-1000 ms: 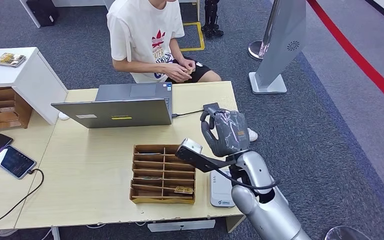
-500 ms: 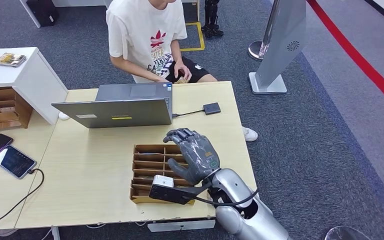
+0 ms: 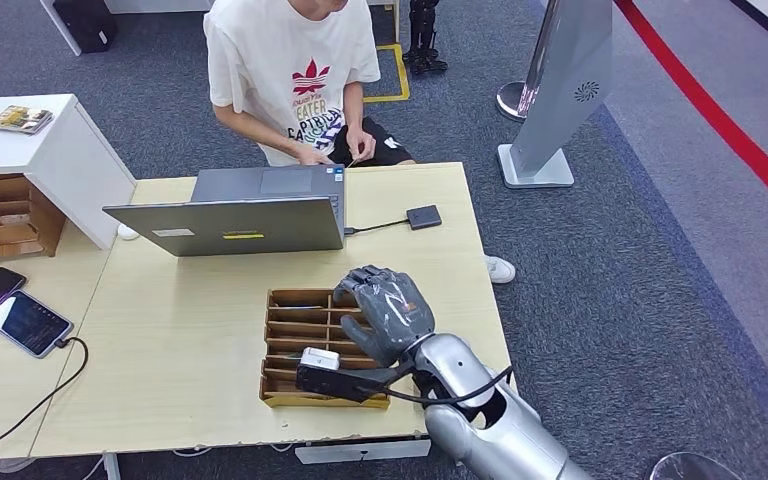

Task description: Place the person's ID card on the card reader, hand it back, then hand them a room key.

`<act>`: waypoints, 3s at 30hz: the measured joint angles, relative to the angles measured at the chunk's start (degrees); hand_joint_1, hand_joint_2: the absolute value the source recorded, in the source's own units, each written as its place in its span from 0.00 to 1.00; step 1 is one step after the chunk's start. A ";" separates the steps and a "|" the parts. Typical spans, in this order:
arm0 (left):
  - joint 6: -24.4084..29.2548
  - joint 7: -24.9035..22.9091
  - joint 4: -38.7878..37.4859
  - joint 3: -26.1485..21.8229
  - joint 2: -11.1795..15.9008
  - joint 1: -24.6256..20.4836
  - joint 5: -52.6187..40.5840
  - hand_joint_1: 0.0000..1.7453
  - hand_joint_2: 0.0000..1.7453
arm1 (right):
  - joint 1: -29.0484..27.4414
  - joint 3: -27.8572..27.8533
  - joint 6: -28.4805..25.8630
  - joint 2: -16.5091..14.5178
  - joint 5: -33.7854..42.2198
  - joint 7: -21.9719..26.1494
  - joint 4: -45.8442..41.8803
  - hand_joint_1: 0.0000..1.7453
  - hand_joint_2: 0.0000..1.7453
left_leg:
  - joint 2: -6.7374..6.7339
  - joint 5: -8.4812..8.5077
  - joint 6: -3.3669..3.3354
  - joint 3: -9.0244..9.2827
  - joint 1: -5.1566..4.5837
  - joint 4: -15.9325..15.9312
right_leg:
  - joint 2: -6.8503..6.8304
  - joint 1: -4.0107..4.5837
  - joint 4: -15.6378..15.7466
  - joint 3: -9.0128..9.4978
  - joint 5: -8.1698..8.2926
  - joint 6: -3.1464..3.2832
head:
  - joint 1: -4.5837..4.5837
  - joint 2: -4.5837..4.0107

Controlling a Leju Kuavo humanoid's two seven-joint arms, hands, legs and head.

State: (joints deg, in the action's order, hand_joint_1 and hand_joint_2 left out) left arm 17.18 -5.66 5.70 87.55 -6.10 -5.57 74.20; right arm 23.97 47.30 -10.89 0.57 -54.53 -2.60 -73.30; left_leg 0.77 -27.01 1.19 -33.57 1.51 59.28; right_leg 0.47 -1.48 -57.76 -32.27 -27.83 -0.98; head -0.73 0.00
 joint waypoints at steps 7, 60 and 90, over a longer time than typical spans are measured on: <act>-0.08 -0.11 0.00 0.44 0.00 -0.06 0.00 0.00 1.00 | 0.80 0.00 -0.40 -0.43 -0.84 -0.71 2.60 0.54 1.00 | 0.00 0.00 0.00 0.00 0.00 0.00 | 0.00 0.00 0.00 0.00 0.00 0.00 | 0.00 0.00; -0.20 -0.70 0.00 1.32 -0.13 -0.33 -1.38 0.00 1.00 | 1.32 -4.15 -0.58 -0.62 -5.44 -2.98 10.47 0.96 1.00 | 0.00 0.00 0.00 0.01 0.00 0.00 | 0.00 0.00 0.00 0.00 0.00 0.00 | -0.01 0.00; 0.95 1.20 0.00 1.32 -0.13 0.10 1.44 0.00 1.00 | 0.60 -13.07 1.09 -0.61 24.55 6.87 -6.94 1.00 1.00 | 0.00 0.00 0.00 0.00 0.00 0.01 | 0.01 0.00 0.00 -0.05 0.04 0.00 | -0.01 0.00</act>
State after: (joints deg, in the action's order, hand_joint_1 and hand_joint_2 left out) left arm 18.13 -4.45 5.70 88.87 -6.23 -5.47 75.65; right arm 24.57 34.23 -9.80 -0.04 -29.98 4.27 -80.24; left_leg 0.77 -27.01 1.20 -33.57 1.51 59.29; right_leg 0.48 -1.49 -57.76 -32.31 -27.79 -0.98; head -0.74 0.00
